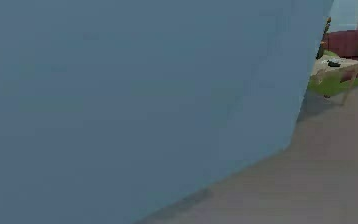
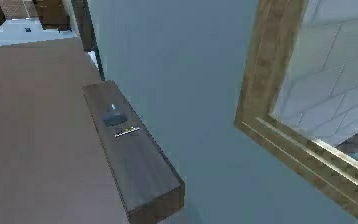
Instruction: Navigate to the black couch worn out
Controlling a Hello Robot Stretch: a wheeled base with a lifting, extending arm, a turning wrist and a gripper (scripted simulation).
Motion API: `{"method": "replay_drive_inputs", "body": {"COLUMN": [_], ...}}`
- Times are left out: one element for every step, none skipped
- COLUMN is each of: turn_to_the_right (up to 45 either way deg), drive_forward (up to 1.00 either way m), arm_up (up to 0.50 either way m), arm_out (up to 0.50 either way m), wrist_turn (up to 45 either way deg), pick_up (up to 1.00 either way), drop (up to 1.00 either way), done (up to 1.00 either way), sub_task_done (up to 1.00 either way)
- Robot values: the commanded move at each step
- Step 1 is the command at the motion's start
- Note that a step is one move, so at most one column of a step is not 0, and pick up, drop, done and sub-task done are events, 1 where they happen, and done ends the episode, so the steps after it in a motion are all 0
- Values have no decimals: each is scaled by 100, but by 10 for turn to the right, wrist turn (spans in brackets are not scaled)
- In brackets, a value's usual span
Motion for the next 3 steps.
{"method": "replay_drive_inputs", "body": {"turn_to_the_right": [-30, 0, 450], "drive_forward": [0, 65, 0], "arm_up": [0, 0, 0], "arm_out": [0, 0, 0], "wrist_turn": [0, 0, 0], "pick_up": [0, 0, 0], "drop": [0, 0, 0], "done": [0, 0, 0], "sub_task_done": [0, 0, 0]}}
